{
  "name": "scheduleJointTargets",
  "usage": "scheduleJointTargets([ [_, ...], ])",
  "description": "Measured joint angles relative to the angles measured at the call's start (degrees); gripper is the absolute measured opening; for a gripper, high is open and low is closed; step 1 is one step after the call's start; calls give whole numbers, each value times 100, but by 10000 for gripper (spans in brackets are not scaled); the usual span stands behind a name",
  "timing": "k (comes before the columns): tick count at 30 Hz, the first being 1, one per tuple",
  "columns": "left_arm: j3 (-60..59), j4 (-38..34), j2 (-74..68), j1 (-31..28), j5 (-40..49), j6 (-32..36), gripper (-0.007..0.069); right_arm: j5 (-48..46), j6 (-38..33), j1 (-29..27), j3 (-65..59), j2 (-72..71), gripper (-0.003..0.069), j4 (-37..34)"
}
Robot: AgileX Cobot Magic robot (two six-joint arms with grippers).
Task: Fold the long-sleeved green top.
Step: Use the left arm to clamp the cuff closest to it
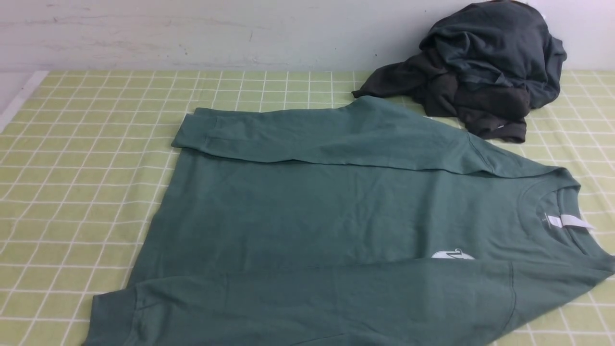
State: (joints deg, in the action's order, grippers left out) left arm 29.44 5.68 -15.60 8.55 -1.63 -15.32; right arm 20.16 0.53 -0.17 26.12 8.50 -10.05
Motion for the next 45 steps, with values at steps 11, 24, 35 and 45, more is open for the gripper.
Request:
scheduleJointTargets([
  [11, 385, 103, -3629, 0, 1602, -41, -1, -4774, -608, 0, 844, 3256, -10, -193],
  [24, 660, -95, -5862, -149, 2680, 16, 81, -6267, -2479, 0, 844, 5168, -10, -1869],
  [35, 1255, -568, -7418, -966, 3294, 267, 380, -6361, -4199, 0, 844, 5202, -10, -3504],
  [45, 1419, -1288, -7843, -979, 3289, 1008, 117, -6444, -4379, 0, 844, 5204, -10, -3663],
])
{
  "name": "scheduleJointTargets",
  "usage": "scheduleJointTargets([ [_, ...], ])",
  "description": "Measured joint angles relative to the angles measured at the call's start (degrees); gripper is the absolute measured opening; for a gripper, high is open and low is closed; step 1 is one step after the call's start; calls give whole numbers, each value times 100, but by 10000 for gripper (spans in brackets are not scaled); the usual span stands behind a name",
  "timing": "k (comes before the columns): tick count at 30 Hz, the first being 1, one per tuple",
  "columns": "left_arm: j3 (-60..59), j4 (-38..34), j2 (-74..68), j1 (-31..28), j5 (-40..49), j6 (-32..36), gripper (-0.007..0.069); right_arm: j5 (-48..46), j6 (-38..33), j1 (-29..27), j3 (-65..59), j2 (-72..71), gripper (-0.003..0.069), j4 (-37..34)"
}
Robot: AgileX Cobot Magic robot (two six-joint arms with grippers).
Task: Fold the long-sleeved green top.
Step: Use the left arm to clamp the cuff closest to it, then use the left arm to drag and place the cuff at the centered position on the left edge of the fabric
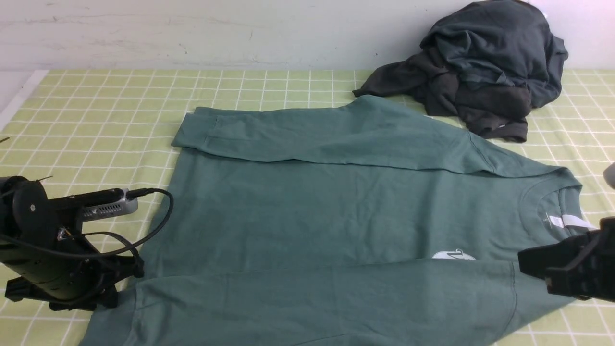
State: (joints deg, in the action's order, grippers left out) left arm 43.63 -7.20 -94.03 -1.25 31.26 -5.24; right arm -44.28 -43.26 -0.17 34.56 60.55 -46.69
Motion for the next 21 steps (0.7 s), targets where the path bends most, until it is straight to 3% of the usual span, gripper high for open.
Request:
scheduleJointTargets([
  [1, -6, -36, 36, 0, 0, 90, 66, -11, 0, 0, 0, 0, -10, 0],
  [3, -50, -116, 203, 0, 13, 245, 34, -12, -12, 0, 0, 4, -10, -10],
  [11, 407, -777, 1435, 100, 485, 1228, 30, -17, -30, 0, 0, 4, -10, -82],
  [16, 1420, -1281, 2302, 669, 471, 2122, 30, -17, -125, 0, 0, 4, -10, -99],
  [21, 1960, -1360, 2016, 759, 188, 2236, 30, -17, -130, 0, 0, 4, -10, -125],
])
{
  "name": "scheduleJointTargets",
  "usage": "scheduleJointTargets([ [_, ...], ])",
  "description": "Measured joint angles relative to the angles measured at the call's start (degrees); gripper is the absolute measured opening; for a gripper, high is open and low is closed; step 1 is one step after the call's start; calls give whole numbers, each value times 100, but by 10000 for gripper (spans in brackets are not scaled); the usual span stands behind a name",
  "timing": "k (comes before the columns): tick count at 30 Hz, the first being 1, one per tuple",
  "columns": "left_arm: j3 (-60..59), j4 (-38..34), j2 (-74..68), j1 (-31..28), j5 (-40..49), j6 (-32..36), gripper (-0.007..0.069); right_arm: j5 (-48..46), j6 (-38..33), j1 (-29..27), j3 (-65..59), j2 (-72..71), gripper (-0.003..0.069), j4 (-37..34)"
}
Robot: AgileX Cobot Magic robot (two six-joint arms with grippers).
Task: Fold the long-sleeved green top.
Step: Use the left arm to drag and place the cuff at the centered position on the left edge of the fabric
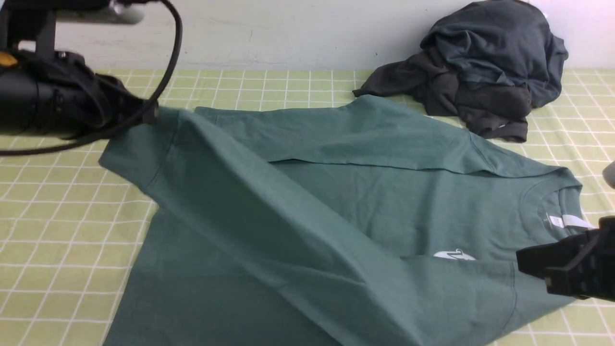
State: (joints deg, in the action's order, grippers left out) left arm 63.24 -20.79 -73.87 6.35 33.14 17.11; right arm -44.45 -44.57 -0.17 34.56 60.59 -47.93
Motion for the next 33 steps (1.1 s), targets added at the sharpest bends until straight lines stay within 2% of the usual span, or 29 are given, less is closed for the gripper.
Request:
scheduleJointTargets([
  [8, 771, 146, -2439, -340, -144, 35, 30, -58, -129, 0, 0, 0, -10, -153],
  [12, 1792, 226, -3443, -487, 890, -74, 30, -25, -149, 0, 0, 0, -10, -143],
  [13, 1792, 226, -3443, -487, 956, -75, 30, -22, -149, 0, 0, 0, -10, -143],
  [15, 2315, 228, -3656, -469, 1757, -133, 30, 97, -82, 0, 6, 74, -4, -12],
  [16, 2338, 228, -3665, -469, 1757, -133, 30, 110, -68, 0, 7, 89, -3, 1],
  [17, 2510, 222, -3666, -443, 2062, -155, 30, 209, 122, 0, 25, 301, 14, 139],
  [20, 2586, 216, -3660, -430, 2139, -172, 30, 272, 332, 0, 95, 593, 43, 322],
  [23, 2597, 227, -3660, -430, 2308, -176, 30, 291, 905, 0, 407, 1372, 139, 901],
  [28, 2597, 234, -3660, -430, 2457, -176, 30, 489, 1923, 0, 823, 2336, 238, 1869],
  [31, 2597, 235, -3660, -430, 2511, -163, 30, 570, 2596, 7, 1178, 2932, 260, 2562],
  [33, 2597, 235, -3660, -430, 2518, -134, 30, 599, 2768, 21, 1287, 3098, 262, 2737],
])
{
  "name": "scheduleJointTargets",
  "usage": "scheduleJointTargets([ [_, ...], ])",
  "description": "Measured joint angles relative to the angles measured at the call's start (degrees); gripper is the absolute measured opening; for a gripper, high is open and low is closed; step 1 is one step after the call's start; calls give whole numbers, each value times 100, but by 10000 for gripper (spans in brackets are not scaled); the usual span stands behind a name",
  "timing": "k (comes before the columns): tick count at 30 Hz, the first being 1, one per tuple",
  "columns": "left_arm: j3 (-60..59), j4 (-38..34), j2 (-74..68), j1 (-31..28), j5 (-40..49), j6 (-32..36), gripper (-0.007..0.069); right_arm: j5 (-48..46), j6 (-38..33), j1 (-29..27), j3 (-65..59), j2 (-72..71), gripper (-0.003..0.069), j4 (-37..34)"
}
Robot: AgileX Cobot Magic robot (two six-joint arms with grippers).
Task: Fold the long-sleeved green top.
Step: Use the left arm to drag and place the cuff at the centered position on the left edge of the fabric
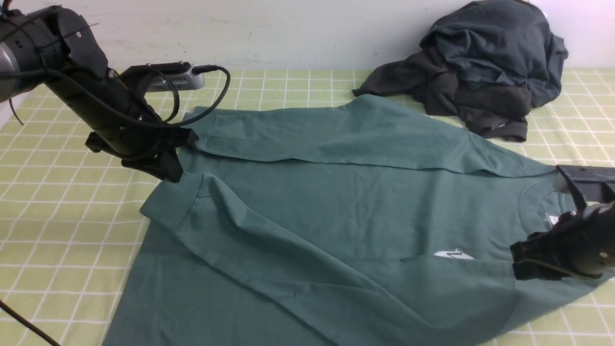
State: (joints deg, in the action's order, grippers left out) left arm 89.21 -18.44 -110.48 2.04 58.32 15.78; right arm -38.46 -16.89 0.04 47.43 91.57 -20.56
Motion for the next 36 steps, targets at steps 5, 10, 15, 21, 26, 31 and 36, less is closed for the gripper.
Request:
scheduleJointTargets([
  [5, 0, 0, 0, 0, 0, 128, 30, 397, 498, 305, 395, 549, 265, 470],
  [10, 0, 0, 0, 0, 0, 167, 30, 476, 767, 674, 594, 1002, 239, 662],
  [15, 0, 0, 0, 0, 0, 169, 30, 482, 884, 734, 619, 1016, 106, 1116],
  [21, 0, -15, 0, 0, 0, 169, 30, 96, 960, 736, 608, 655, -7, 1817],
  [26, 0, -80, 0, 0, -5, 169, 30, -73, 1317, 740, 608, 44, -13, 2323],
  [31, 0, -104, 0, 0, -21, 169, 30, -212, 1782, 740, 608, 68, 0, 2268],
  [36, 0, -104, 0, 0, -23, 169, 30, -147, 1966, 740, 608, 555, 113, 2187],
])
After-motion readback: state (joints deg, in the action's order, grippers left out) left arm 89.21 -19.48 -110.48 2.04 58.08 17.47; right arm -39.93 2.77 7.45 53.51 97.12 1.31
